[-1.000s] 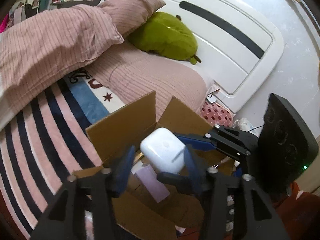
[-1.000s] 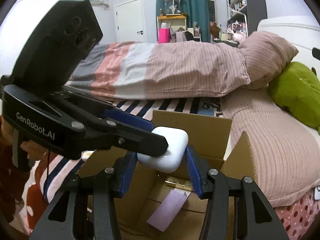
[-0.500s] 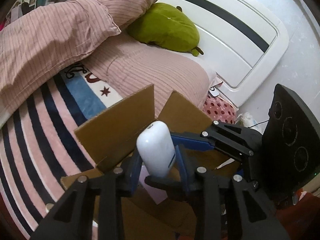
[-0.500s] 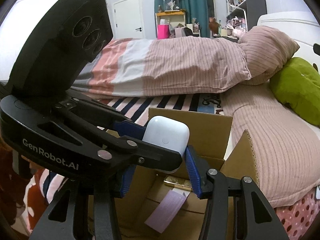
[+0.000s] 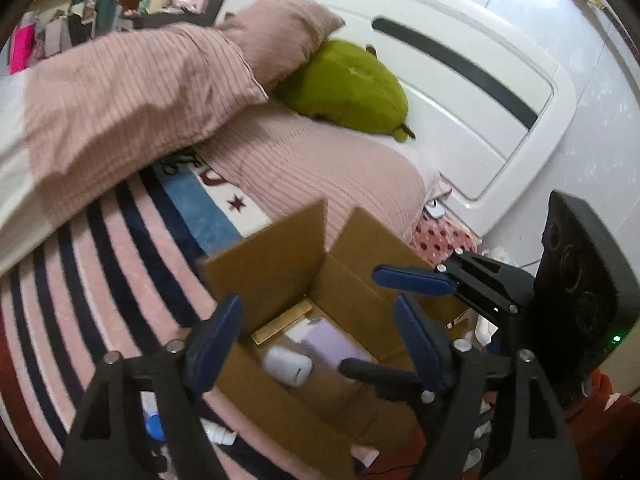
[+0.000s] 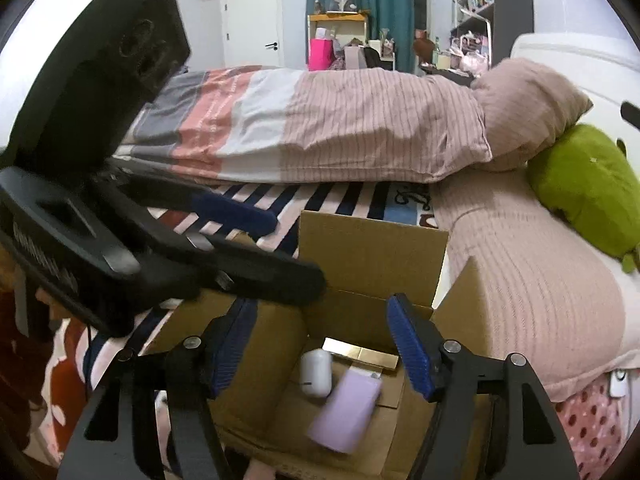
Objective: Organize rigid objects
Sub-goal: 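Lower the white earbud case into the cardboard box and release it, then grasp the clear case with the pink dropper bottle using the right gripper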
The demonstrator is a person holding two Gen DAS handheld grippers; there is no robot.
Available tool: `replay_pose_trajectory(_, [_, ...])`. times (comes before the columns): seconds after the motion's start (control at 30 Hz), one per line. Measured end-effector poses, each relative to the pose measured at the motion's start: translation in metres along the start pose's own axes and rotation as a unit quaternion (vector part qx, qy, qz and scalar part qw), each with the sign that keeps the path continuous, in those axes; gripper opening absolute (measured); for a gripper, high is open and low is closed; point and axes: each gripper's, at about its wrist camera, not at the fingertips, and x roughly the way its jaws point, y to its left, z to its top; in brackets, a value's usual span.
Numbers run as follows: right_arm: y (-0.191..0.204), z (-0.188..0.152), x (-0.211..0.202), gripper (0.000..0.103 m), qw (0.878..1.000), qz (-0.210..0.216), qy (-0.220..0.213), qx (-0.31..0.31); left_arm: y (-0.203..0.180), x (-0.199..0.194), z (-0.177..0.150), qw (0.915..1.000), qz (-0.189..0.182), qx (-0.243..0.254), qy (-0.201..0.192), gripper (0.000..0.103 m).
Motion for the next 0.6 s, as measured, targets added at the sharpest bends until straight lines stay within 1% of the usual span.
replay_pose_trajectory(0.13, [0.019,0.005,-0.01,0.065,1.0,-0.001,-0.001,-0.017,0.007,-0.043,-0.009,0.9987,0.039,0.001,-0.032,0.08])
replay_pose_trajectory(0.17, [0.025,0.007,-0.012,0.065,1.0,0.0,-0.002,-0.021,0.009,-0.051,-0.012,0.9981,0.047,0.001,-0.039,0.083])
replay_pose_trajectory(0.2, [0.032,0.009,-0.014,0.065,1.0,0.001,-0.002,-0.026,0.012,-0.061,-0.016,0.9974,0.055,0.001,-0.046,0.085])
replay_pose_trajectory(0.33, [0.066,0.017,-0.015,0.065,0.999,0.015,-0.005,-0.042,0.03,-0.101,-0.04,0.993,0.096,-0.009,-0.069,0.086])
replay_pose_trajectory(0.43, [0.1,0.024,-0.011,0.065,0.997,0.041,-0.006,-0.061,0.05,-0.127,-0.065,0.9871,0.135,-0.023,-0.082,0.086])
replay_pose_trajectory(0.53, [0.14,0.026,0.0,0.065,0.993,0.085,0.003,-0.079,0.074,-0.148,-0.097,0.9802,0.17,-0.042,-0.091,0.086])
replay_pose_trajectory(0.6, [0.162,0.023,0.013,0.065,0.99,0.116,0.019,-0.083,0.088,-0.156,-0.117,0.9765,0.186,-0.053,-0.094,0.086])
